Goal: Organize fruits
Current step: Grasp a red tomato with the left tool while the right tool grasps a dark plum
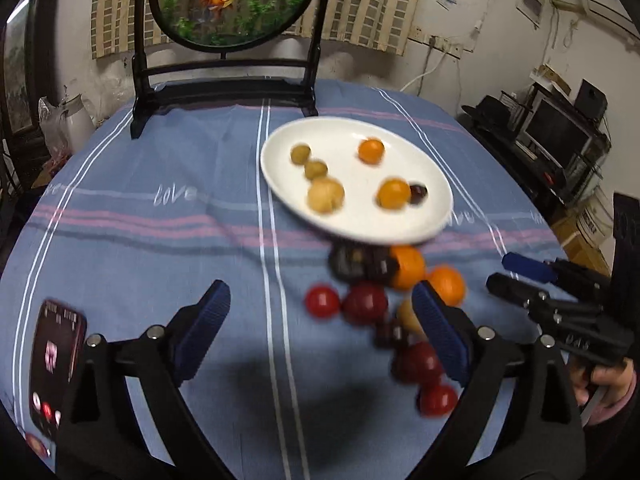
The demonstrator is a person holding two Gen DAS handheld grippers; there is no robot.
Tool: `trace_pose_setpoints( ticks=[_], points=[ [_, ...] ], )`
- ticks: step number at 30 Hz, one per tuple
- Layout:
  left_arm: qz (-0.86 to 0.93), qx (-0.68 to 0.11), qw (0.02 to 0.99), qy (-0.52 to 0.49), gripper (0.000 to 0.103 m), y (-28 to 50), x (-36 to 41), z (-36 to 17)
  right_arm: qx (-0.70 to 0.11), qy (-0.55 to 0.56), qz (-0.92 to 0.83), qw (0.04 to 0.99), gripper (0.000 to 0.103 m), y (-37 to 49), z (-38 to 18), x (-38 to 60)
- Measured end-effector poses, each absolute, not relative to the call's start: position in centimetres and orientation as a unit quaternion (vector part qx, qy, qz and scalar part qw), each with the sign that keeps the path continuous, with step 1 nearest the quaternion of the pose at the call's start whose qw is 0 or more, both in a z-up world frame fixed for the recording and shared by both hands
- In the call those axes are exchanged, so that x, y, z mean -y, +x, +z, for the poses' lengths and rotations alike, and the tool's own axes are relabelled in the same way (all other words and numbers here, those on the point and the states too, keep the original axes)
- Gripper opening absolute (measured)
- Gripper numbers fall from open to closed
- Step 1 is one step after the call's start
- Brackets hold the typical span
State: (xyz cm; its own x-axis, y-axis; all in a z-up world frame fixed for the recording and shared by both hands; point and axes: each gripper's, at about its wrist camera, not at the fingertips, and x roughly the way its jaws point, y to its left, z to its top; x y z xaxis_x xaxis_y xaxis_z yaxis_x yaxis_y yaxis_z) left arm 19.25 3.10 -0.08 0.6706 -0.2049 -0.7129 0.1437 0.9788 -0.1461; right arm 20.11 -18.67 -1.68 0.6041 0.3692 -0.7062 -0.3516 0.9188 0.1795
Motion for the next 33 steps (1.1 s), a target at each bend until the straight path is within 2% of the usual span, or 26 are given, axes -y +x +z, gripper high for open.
trace_pose_setpoints(
  ticks=[8,19,21,23,27,31,33],
  points=[
    [-0.112,-0.409,0.905,-0.025,0.095,13.3,-1.5,-4.4,-0.427,-0.02,0.171,0.888,0.053,14.4,-4.8,18.4],
    [-0.098,-0.4,0.911,0.013,0.098,11.8,-0.1,-5.0,-0.432,-0.037,0.16,0.887,0.052,13.7,-5.9,17.1],
    [-0.098,-0.4,0.911,0.012,0.098,11.8,-0.2,-5.0,-0.434,-0.037,0.162,0.885,0.046,13.8,-6.1,17.0],
    [-0.098,-0.401,0.911,0.008,0.098,11.9,-0.3,-5.0,-0.436,-0.04,0.163,0.884,0.045,13.9,-6.2,16.8],
    [-0.098,-0.405,0.909,0.0,0.098,12.1,-0.7,-5.1,-0.446,-0.043,0.158,0.88,0.028,14.4,-6.5,16.9],
    [-0.098,-0.408,0.908,0.002,0.098,12.2,-0.5,-5.2,-0.446,-0.007,0.166,0.879,0.027,14.6,-6.4,18.2],
    [-0.109,-0.413,0.904,0.003,0.097,12.2,0.1,-5.2,-0.438,0.055,0.189,0.877,0.027,14.7,-6.2,19.9]
  ],
)
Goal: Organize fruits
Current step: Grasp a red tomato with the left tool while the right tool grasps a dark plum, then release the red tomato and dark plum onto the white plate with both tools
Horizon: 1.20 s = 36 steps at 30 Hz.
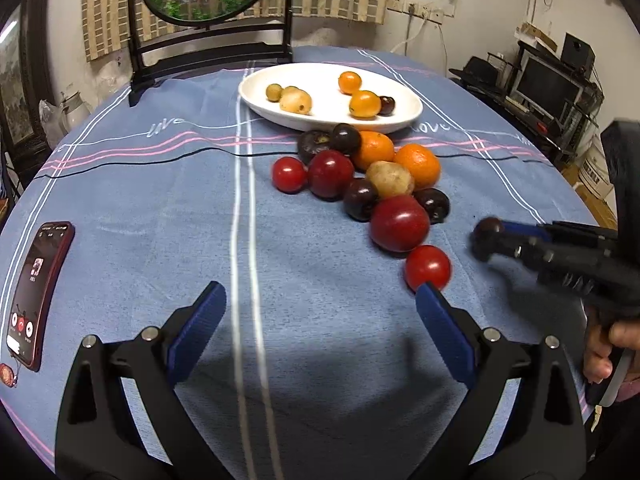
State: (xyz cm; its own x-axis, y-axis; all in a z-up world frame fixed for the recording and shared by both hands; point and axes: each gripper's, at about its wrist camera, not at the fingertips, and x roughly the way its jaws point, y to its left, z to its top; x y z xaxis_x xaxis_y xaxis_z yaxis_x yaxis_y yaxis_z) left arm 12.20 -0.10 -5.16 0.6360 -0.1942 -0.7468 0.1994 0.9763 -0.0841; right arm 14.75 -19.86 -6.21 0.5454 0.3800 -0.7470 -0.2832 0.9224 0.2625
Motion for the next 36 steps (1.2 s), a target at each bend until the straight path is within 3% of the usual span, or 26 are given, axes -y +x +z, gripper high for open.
trace_pose_setpoints(
  ticks=[4,12,21,28,33,36],
  points=[
    [-0.146,-0.41,0.9,-0.019,0.095,12.0,1.3,-4.8,-0.437,0.107,0.192,0.872,0.027,15.0,-6.4,21.5],
    [-0.158,-0.433,0.887,0.002,0.057,12.9,4.4,-5.7,-0.432,0.109,0.194,0.874,0.027,14.8,-6.3,21.5],
    [-0.159,-0.449,0.879,0.009,0.044,13.7,5.7,-6.2,-0.433,0.125,0.205,0.869,0.027,15.1,-6.4,21.8],
    [-0.16,-0.464,0.871,0.011,0.044,14.5,6.5,-6.8,-0.434,0.134,0.21,0.866,0.027,15.1,-6.5,22.0],
    [-0.161,-0.464,0.871,0.017,0.032,14.7,6.6,-6.9,-0.433,0.137,0.209,0.866,0.027,15.1,-6.6,22.2],
    [-0.168,-0.464,0.869,0.014,0.032,14.4,6.3,-6.8,-0.433,0.135,0.205,0.867,0.027,15.0,-6.5,22.2]
  ],
)
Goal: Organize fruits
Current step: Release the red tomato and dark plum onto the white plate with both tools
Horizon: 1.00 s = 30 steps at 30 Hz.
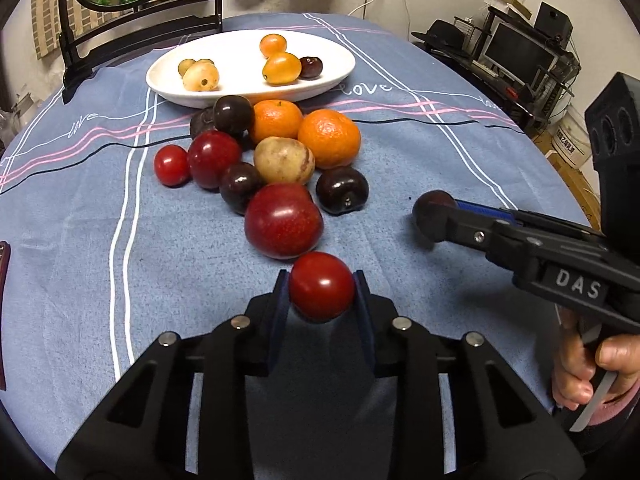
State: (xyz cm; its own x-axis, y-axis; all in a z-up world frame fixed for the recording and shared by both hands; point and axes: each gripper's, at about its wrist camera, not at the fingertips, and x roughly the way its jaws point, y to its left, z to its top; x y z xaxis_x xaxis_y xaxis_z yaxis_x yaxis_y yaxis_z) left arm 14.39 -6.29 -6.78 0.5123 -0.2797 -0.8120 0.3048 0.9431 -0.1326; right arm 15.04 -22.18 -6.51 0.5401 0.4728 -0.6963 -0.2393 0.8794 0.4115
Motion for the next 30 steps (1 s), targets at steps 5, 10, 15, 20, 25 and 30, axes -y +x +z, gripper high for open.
trace_pose_setpoints(
  ticks=[5,10,15,20,25,30],
  points=[
    [-0.197,-0.454,0.869,0.008,0.031,13.9,4.3,-4.8,-0.414,0.104,0.212,0.879,0.027,14.5,-5.5,21.3],
    [-0.196,-0.419,0.887,-0.013,0.031,18.9,1.4,-0.3,-0.366,0.088,0.225,0.899,0.027,17.3,-1.9,20.1],
    [-0.179,-0.416,0.891,-0.03,0.032,27.8,1.2,1.4,-0.348,0.063,0.174,0.919,0.027,26.0,-0.9,18.7],
    [-0.147,-0.446,0.883,-0.024,0.032,34.8,2.3,-0.9,-0.38,0.066,0.144,0.911,0.027,31.6,-3.7,18.5],
    [-0.132,-0.457,0.88,-0.006,0.044,36.6,3.0,-2.2,-0.387,0.054,0.148,0.908,0.033,32.2,-4.3,18.5],
    [-0.109,-0.417,0.902,-0.013,0.081,34.0,1.8,0.5,-0.371,0.061,0.16,0.913,0.043,30.4,-2.5,18.9]
  ],
)
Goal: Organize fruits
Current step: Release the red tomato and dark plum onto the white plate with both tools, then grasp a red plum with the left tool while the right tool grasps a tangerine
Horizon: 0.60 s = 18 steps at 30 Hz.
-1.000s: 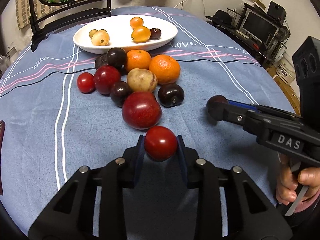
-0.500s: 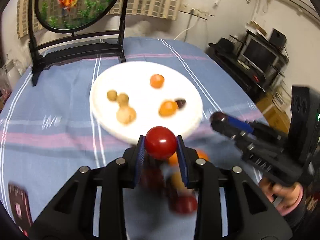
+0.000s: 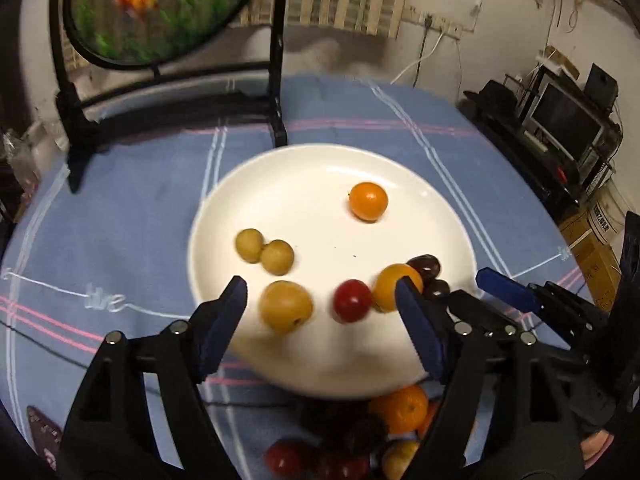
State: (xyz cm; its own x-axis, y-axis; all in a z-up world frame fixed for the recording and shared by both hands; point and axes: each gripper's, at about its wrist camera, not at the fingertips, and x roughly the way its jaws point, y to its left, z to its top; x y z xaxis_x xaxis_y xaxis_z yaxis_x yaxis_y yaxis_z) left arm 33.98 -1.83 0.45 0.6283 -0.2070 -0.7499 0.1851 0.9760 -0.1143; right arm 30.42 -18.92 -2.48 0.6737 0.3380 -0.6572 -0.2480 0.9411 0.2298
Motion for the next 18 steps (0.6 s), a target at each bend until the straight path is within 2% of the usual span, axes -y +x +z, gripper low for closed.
trace_pose_setpoints(
  ticks=[3,12,18],
  points=[
    [-0.095,-0.406,0.909,-0.018,0.089,30.4,0.4,1.5,-0.362,0.053,0.179,0.913,0.043,28.4,-1.3,18.8],
    [-0.086,-0.394,0.914,-0.054,0.09,18.9,-1.8,-1.5,-0.393,0.021,0.235,0.889,0.043,23.7,-3.1,18.2],
    [-0.106,-0.399,0.909,-0.059,0.091,16.4,0.1,-3.7,-0.414,0.005,0.24,0.878,0.043,23.6,-4.1,17.4]
  ],
)
